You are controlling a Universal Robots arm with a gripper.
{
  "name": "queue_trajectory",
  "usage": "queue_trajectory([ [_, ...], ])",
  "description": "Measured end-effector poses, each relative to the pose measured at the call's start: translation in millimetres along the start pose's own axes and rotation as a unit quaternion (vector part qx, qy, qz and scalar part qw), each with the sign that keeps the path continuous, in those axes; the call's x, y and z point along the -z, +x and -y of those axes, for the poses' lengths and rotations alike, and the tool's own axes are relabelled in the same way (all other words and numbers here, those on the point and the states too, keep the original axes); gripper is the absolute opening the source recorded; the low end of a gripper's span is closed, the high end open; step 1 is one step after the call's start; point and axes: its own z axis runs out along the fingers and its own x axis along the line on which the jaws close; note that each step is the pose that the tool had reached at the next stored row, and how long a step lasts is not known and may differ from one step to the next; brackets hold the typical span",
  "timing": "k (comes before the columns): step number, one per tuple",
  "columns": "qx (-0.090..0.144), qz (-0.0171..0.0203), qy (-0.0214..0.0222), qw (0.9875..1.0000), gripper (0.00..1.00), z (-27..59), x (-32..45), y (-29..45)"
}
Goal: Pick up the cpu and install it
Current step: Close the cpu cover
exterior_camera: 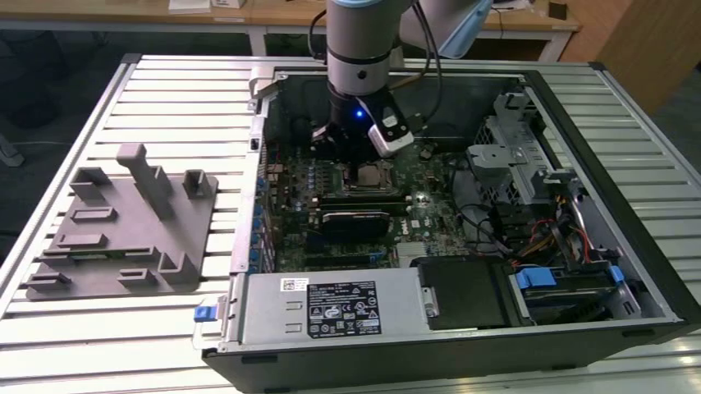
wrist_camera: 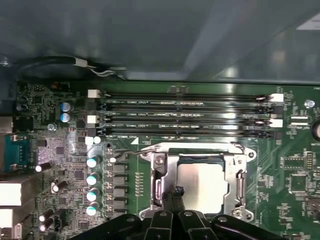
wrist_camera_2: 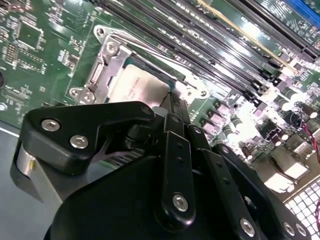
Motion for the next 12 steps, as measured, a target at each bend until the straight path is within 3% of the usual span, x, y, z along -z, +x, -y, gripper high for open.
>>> queue_trajectory([
  [12,0.0,0.0001,-0.0003,1.0,0.11,-0.4,-4.4,3.3],
])
